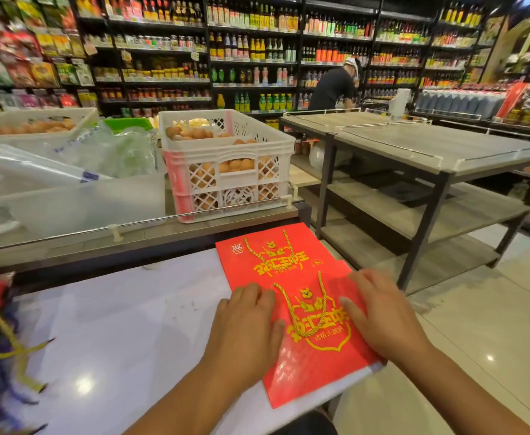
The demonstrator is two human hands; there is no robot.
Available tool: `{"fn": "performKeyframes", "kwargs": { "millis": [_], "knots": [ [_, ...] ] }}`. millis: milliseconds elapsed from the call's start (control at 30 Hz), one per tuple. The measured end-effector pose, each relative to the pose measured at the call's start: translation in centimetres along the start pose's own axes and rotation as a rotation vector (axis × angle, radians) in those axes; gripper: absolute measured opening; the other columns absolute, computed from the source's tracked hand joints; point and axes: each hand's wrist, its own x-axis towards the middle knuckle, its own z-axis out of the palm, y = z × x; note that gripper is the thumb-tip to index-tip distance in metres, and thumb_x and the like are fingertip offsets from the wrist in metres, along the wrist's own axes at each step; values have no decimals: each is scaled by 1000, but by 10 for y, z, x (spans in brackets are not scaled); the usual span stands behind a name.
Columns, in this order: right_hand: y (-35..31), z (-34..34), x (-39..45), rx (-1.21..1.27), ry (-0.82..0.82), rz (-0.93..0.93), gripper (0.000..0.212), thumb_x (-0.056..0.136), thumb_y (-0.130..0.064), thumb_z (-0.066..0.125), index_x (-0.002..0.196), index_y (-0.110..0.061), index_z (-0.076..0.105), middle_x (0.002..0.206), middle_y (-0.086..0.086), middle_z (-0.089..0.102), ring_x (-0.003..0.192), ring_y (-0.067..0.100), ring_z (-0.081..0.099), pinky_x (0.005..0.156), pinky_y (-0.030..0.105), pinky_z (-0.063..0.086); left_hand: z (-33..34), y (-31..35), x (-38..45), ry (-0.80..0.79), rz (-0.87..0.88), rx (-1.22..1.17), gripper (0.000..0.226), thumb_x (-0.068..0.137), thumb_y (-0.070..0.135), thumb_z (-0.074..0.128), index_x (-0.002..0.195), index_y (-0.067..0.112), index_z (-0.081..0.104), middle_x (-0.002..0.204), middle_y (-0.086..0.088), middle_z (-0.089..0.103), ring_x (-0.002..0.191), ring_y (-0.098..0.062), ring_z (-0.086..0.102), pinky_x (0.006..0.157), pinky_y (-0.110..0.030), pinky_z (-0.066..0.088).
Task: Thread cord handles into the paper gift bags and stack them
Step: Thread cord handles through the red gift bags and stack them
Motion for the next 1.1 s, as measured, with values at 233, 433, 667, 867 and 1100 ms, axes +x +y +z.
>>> {"fn": "performKeyframes", "kwargs": {
  "millis": [233, 433, 667, 867, 1100],
  "knots": [
    [-24, 21, -25, -89, -393, -73, 85, 81, -90, -5, 158, -54, -9, 172, -14, -11, 160, 16, -6, 129, 50, 2, 45, 19, -11, -352, -69, 17, 76, 103, 67, 18, 164, 32, -11, 173, -8, -18, 157, -34, -23, 126, -53, -14],
    [-18, 15, -27, -68, -414, -87, 82, 78, -94, -7, 152, -62, -18, 170, -21, -18, 159, 11, -13, 129, 50, 3, 45, 31, -10, -423, -103, 78, 79, 104, 65, 16, 163, 24, -17, 170, -13, -23, 154, -38, -28, 125, -58, -13],
    [-23, 12, -26, -78, -467, -74, 82, 75, -96, -10, 150, -63, -22, 168, -21, -23, 158, 12, -15, 129, 51, 2, 47, 28, -11, -419, -100, 32, 82, 103, 65, 20, 164, 19, -10, 171, -16, -19, 155, -40, -25, 124, -60, -13],
    [-22, 1, -7, -104, -529, -66, 100, 67, -103, 1, 157, -59, 6, 172, -12, 0, 160, 17, 6, 129, 43, 13, 28, 15, -12, -421, -46, 0, 79, 105, 63, 23, 165, 16, 4, 172, -17, -7, 158, -40, -13, 125, -61, -8],
    [-133, -15, 22, 88, -247, -294, 43, 92, -54, 68, 133, -39, 64, 156, -7, 45, 146, 16, 39, 119, 36, 31, -60, -48, -37, -236, -167, -122, 88, 92, 74, 1, 141, 25, 55, 155, -10, 45, 150, -29, 29, 125, -60, 11]
  ]
}}
